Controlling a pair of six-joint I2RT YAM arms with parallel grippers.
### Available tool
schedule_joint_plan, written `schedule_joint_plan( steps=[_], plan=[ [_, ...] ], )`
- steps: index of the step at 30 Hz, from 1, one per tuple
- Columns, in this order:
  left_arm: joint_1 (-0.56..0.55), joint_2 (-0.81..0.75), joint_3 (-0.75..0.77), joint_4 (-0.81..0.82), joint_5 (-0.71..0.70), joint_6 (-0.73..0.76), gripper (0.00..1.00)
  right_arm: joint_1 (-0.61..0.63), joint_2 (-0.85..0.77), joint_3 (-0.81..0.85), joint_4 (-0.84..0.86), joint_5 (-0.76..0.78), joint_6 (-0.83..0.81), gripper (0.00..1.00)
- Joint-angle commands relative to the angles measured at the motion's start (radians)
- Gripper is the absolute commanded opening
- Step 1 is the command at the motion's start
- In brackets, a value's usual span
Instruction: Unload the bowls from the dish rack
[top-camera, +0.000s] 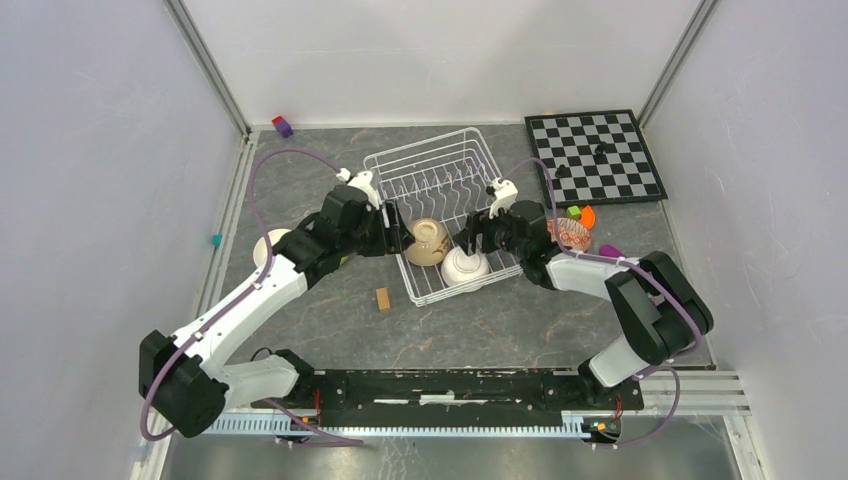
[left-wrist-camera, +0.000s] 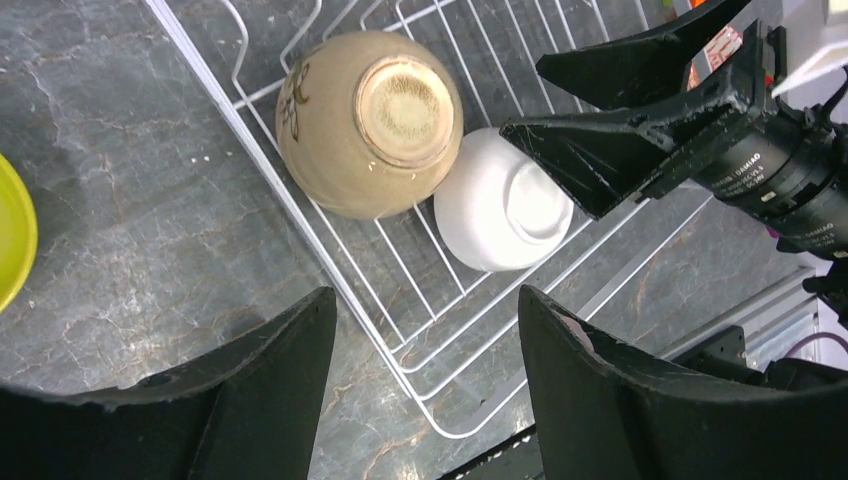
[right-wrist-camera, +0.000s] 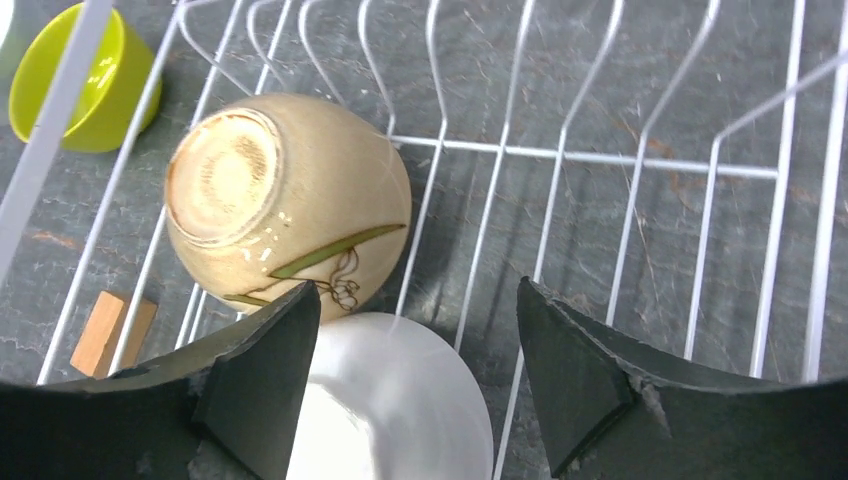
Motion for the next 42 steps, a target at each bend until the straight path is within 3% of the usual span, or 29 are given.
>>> schedule_joint_plan(
  steps=[1,3,12,19,25,38,42],
  plan=[
    [-0.004,0.014,0.050,0.043,-0.059,0.056,0.73,0.006,-0.017,0.069,0.064,-0.113,0.006,0.86],
    [-0.004,0.008,0.031,0.076,-0.067,0.053,0.73,0.017,0.008,0.112,0.041,-0.151,0.014,0.98],
    [-0.004,-0.032,-0.020,0.087,-0.061,0.067,0.73,0.083,0.120,0.250,-0.097,-0.009,-0.018,0.98],
    [-0.004,-0.067,-0.048,0.061,-0.077,0.080,0.73,0.075,0.145,0.244,-0.146,0.100,-0.014,0.75],
    [-0.003,-0.059,-0.040,0.056,-0.073,0.083,0.73,0.039,0.155,0.212,-0.164,0.050,-0.012,0.52],
    [-0.005,0.128,0.124,0.045,-0.001,0.054,0.73,-0.021,0.178,0.124,-0.099,-0.022,0.031,0.38],
    [-0.012,0.193,0.171,0.050,0.011,0.025,0.78,-0.049,0.194,0.100,-0.061,-0.086,0.066,0.35]
  ],
)
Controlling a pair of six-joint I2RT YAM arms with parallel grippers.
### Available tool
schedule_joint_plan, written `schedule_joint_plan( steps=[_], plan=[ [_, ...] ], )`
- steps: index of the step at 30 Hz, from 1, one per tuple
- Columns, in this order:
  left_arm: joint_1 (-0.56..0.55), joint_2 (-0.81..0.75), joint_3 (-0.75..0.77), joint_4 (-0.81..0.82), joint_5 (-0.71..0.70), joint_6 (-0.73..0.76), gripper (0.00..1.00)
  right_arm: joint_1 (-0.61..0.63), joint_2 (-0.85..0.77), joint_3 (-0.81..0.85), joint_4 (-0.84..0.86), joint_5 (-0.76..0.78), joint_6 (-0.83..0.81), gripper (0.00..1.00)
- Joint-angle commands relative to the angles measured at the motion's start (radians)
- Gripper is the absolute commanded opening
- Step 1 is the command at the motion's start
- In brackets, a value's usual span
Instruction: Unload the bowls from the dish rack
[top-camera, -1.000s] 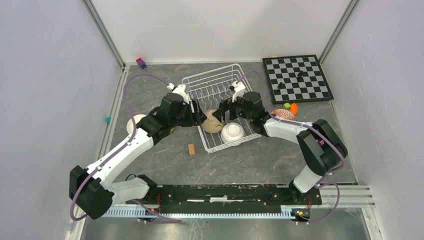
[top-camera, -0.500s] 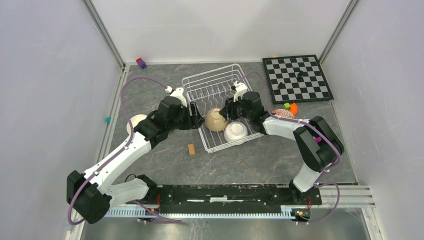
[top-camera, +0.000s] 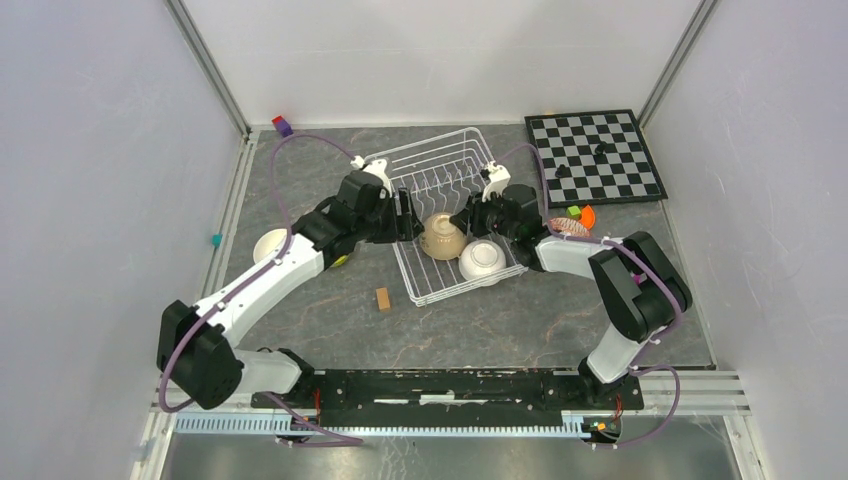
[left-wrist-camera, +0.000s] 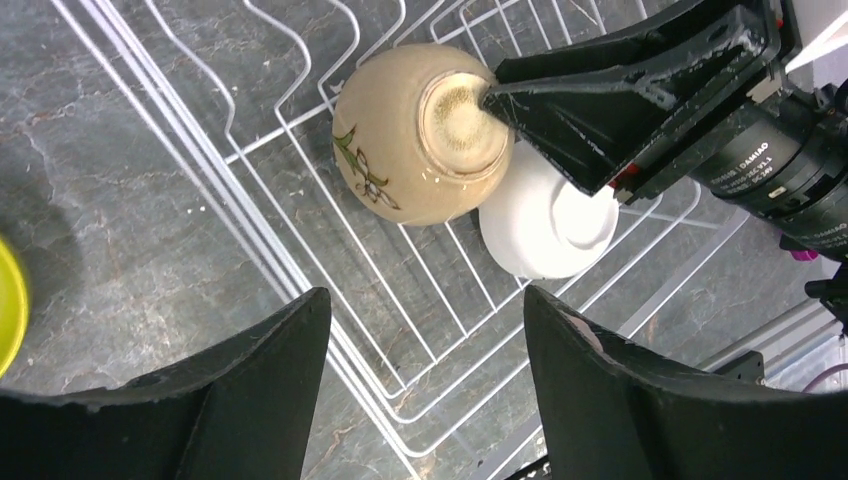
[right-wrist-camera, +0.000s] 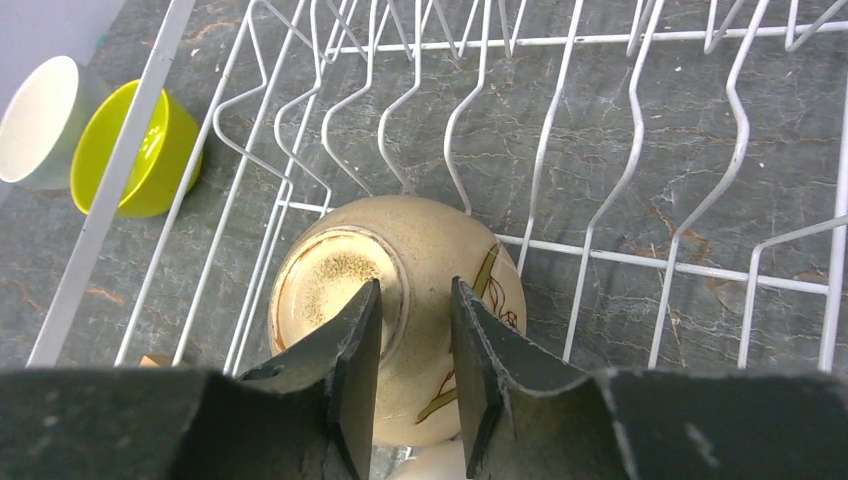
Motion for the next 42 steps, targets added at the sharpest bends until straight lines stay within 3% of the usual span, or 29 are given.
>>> schedule_joint_plan(
  steps=[1,5,8,11,16,23,30,42],
  plan=[
    [-0.016,0.063,0.083,0.021,0.029,-0.014,0.80,-0.033,0.059,-0.060,-0.074,-0.040,0.016,0.38],
    [-0.027,0.125,0.115,0.034,0.005,-0.048,0.92,-0.035,0.054,-0.055,-0.093,-0.054,0.012,0.63],
    [-0.030,0.176,0.140,0.038,-0.009,-0.082,0.93,-0.035,0.051,-0.052,-0.103,-0.058,0.017,0.68],
    [-0.031,0.213,0.150,0.049,-0.058,-0.123,0.91,-0.046,0.054,-0.053,-0.105,-0.072,0.040,0.62],
    [-0.031,0.246,0.138,0.100,-0.069,-0.167,0.87,-0.083,0.066,-0.086,-0.052,-0.123,0.091,0.42],
    [-0.032,0.314,0.174,0.105,-0.055,-0.198,0.90,-0.095,0.064,-0.105,-0.047,-0.103,0.108,0.23],
    [-0.036,0.365,0.197,0.106,-0.050,-0.233,1.00,-0.102,0.065,-0.106,-0.063,-0.084,0.102,0.22],
    [-0.037,0.405,0.170,0.217,0.043,-0.323,1.00,-0.115,0.063,-0.101,-0.093,-0.049,0.075,0.21]
  ],
)
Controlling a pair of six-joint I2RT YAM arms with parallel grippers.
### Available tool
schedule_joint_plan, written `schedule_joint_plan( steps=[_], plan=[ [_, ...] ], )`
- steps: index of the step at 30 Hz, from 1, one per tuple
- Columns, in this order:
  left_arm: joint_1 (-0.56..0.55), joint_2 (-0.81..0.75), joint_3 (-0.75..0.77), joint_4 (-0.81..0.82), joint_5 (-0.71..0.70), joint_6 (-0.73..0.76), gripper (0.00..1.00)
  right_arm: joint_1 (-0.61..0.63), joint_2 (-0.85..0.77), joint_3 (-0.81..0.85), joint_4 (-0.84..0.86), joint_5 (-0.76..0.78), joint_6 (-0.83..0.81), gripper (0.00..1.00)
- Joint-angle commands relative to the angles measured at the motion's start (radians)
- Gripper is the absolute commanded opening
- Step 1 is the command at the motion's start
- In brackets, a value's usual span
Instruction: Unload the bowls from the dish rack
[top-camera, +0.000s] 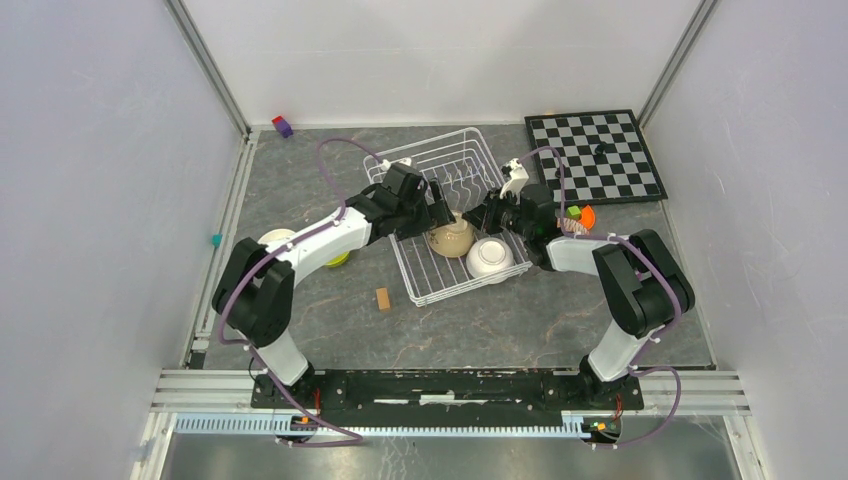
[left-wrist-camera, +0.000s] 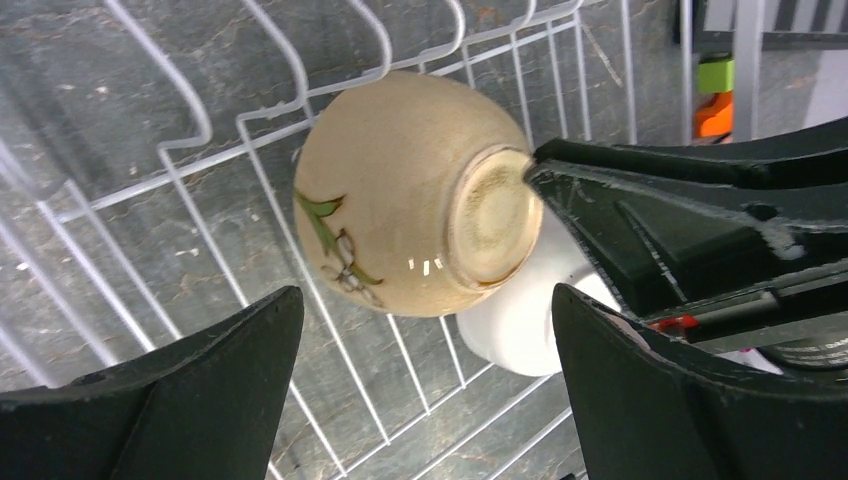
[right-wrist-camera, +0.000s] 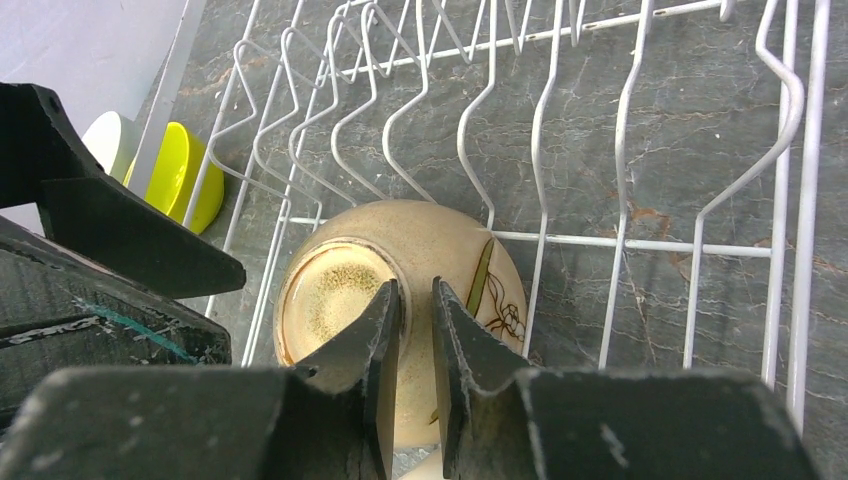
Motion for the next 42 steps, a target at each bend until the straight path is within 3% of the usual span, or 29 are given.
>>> schedule_joint_plan(
  steps=[1,12,22,34,42],
  plan=[
    [-0.005,0.021,0.012,0.107,0.056,-0.078,1.00,-0.005,0.050,-0.041,-0.205,0.067,-0.053,0.21],
    [-0.006,0.003,0.009,0.044,-0.065,-0.168,1.00,-0.006,0.052,-0.027,-0.262,0.131,-0.094,0.20],
    [-0.017,0.017,0.016,0.048,-0.046,-0.163,1.00,-0.006,0.015,-0.030,-0.286,0.193,-0.125,0.21],
    [-0.025,0.097,0.035,0.181,0.080,-0.188,0.98,-0.006,0.003,-0.038,-0.267,0.168,-0.119,0.21],
    [-0.025,0.110,0.024,0.275,0.115,-0.196,0.84,-0.006,-0.031,-0.058,-0.237,0.157,-0.121,0.23]
  ],
)
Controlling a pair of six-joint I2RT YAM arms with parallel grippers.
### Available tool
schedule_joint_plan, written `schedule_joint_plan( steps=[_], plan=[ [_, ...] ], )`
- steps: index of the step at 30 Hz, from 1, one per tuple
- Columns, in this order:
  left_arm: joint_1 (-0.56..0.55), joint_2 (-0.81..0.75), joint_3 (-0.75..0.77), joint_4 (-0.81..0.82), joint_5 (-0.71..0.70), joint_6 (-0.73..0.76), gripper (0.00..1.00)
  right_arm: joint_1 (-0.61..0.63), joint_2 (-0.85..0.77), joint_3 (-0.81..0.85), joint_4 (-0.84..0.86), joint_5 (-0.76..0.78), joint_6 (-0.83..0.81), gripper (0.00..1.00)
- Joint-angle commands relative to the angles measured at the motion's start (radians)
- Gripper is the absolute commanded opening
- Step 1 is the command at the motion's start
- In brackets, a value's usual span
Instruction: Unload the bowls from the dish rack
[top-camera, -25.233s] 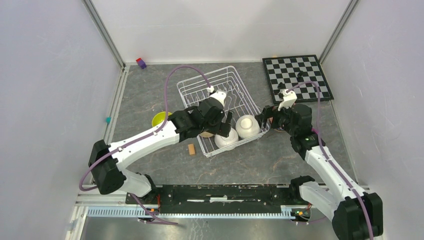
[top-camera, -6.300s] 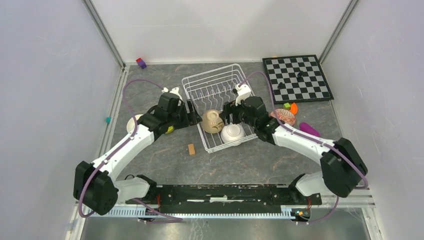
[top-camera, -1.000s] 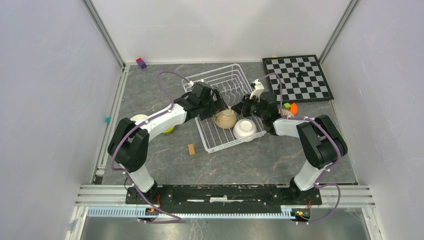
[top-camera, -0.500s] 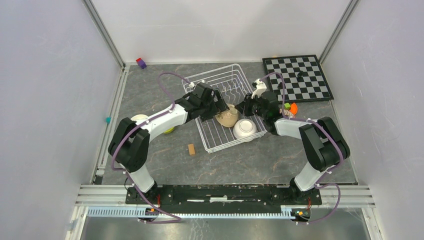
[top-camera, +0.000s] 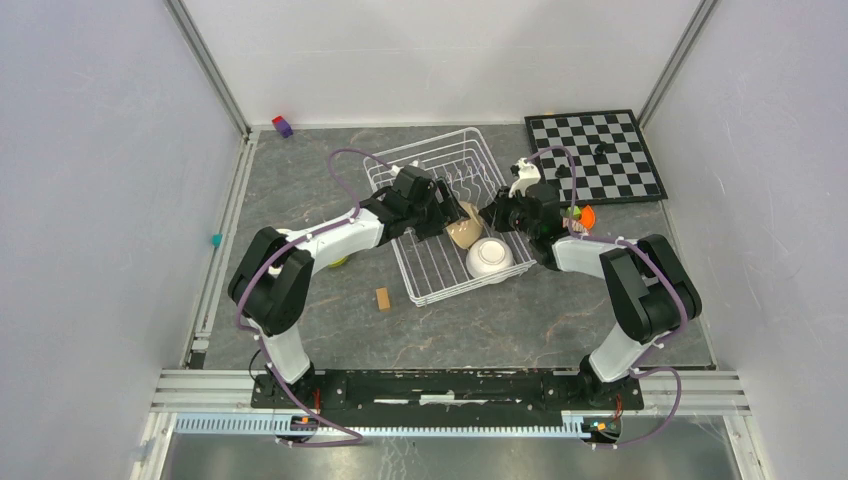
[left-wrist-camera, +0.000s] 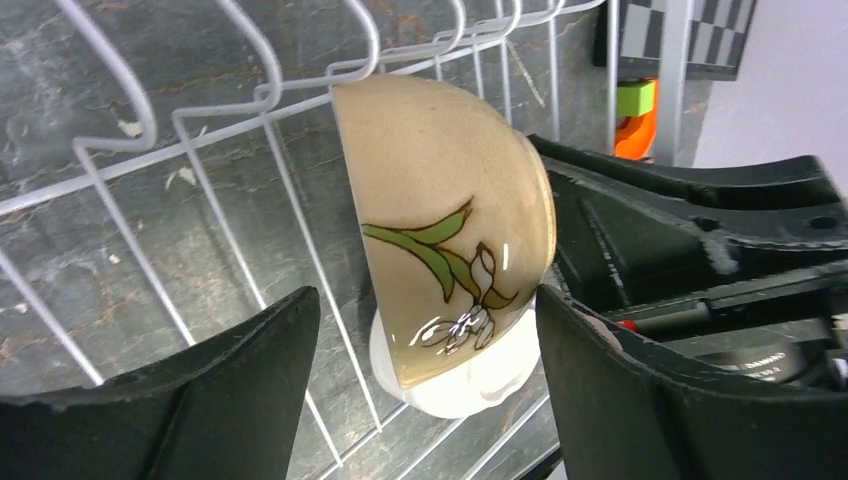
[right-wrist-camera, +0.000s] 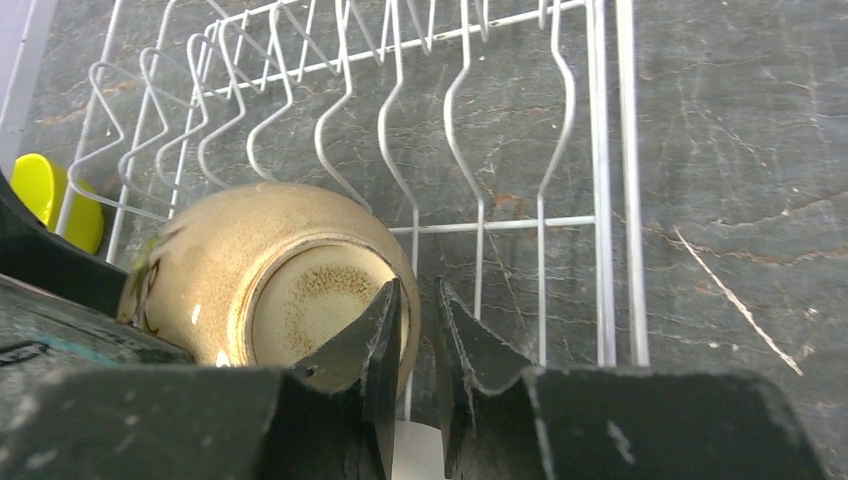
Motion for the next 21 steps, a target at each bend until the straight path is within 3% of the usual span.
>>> schedule_joint_plan(
  steps=[1,10,12,16,21],
  plan=[
    [-0.005,0.012,0.022,0.117,0.042,-0.021,0.81,0.010,0.002,-0.060,-0.136,0.006,-0.037,0.24],
    [-0.007,0.036,0.039,0.184,0.113,0.013,0.51,0.011,-0.061,-0.093,-0.096,-0.011,-0.035,0.29],
    [-0.006,0.041,0.032,0.226,0.139,0.009,0.47,0.011,-0.065,-0.097,-0.094,-0.009,-0.035,0.29],
    [-0.007,0.060,0.022,0.346,0.231,-0.017,0.30,0.011,-0.076,-0.102,-0.087,-0.009,-0.038,0.30],
    [-0.008,0.076,0.044,0.352,0.259,-0.008,0.23,0.012,-0.110,-0.129,-0.058,0.005,-0.044,0.31]
  ],
)
